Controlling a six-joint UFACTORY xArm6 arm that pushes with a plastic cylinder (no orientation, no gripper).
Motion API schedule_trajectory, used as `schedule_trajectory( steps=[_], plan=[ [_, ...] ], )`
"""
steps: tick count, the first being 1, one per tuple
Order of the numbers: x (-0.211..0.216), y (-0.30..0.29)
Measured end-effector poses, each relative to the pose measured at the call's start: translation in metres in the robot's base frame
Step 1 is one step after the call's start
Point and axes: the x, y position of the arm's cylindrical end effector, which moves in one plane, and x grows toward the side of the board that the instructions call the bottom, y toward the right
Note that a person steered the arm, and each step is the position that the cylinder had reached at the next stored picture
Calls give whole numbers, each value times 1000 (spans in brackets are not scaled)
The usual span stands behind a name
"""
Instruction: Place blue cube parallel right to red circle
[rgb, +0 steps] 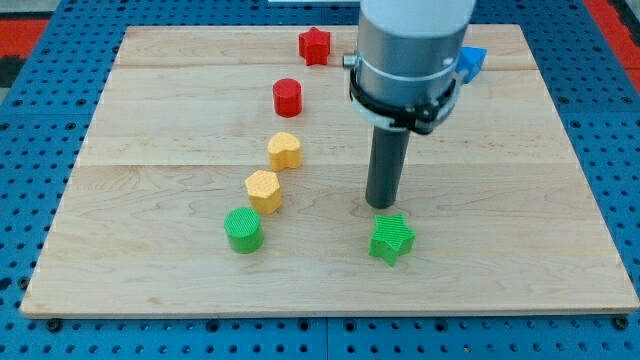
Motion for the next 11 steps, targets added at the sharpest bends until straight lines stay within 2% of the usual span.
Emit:
schedule_trajectory(
  steps=[1,3,4,5,6,7,8,9,10,11],
  plan=[
    [-30,-11],
    [-124,-23],
    [-187,-16],
    [-220,-10],
    [-196,66],
    [-118,132],
    [-122,125],
    [-125,161],
    [-74,225],
    [-41,159]
  ],
)
